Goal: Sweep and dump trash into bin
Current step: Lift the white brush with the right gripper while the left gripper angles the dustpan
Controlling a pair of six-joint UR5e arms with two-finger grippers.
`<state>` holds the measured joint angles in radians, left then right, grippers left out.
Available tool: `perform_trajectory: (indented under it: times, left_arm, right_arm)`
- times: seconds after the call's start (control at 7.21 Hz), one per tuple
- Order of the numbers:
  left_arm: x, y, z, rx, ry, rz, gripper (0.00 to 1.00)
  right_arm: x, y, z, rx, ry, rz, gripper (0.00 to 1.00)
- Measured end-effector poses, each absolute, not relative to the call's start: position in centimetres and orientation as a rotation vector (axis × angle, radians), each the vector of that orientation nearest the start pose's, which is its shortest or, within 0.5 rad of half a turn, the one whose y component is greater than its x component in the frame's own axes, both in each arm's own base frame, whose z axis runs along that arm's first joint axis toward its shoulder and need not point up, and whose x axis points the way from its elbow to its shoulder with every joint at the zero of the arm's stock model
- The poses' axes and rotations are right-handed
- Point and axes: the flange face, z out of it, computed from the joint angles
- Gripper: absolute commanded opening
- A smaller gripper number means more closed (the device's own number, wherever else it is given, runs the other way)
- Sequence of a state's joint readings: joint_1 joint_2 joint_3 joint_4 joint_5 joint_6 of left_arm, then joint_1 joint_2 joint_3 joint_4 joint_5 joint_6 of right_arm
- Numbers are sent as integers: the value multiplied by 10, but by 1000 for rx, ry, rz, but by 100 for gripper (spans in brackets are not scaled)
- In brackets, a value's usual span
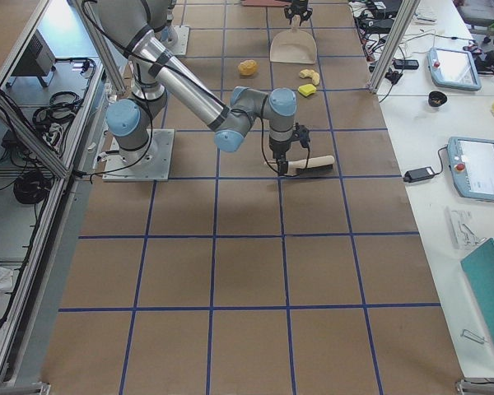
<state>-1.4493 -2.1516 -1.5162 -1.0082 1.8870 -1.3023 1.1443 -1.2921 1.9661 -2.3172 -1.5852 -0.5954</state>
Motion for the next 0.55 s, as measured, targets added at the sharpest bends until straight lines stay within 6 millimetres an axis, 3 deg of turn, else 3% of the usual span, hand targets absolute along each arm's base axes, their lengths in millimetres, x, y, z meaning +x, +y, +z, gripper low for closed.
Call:
perform_trajectory:
  times: [0.14,0.55]
  left_arm:
    - [-18,-682,229,-1898,2172,-295,0]
    - [-15,-687,241,-1938,2152,-334,0]
  right_arm:
    - [-99,-537,234,-268,3176,-92,62]
    - [-98,-537,230,-270,3172,-84,56]
